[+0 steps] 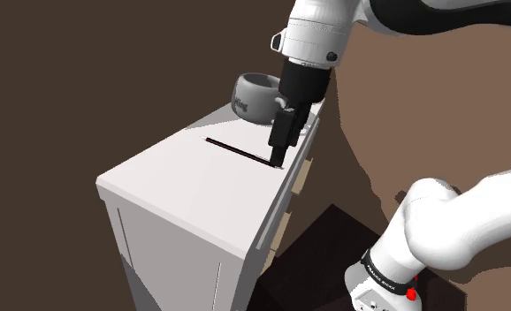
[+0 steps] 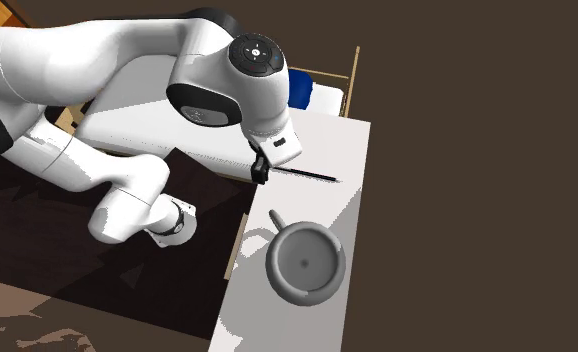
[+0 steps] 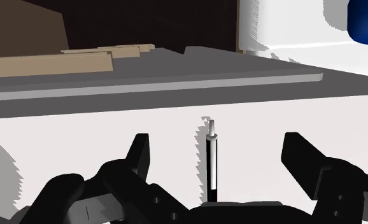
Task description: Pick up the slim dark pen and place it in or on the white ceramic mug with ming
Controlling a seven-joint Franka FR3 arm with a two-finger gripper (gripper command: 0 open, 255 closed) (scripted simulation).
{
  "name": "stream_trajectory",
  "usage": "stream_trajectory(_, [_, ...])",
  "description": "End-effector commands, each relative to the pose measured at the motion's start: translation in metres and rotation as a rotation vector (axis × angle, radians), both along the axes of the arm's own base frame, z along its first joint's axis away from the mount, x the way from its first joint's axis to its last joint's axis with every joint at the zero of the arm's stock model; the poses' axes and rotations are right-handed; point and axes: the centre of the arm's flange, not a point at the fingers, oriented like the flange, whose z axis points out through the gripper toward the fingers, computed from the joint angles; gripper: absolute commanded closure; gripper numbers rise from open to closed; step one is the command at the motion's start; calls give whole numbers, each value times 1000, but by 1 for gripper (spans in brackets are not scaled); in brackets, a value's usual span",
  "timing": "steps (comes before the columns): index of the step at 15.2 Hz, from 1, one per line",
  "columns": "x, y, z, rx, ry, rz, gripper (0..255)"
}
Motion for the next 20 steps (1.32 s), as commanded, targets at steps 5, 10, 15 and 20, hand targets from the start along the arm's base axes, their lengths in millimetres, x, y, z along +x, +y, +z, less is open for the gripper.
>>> stream_trajectory(5, [0,3,-24,0,0,0,0])
stream_trajectory(10, [0,3,-24,0,0,0,0])
stream_trajectory(15, [0,3,-23,0,0,0,255])
stream_trajectory(20, [-1,4,-22,0,0,0,255])
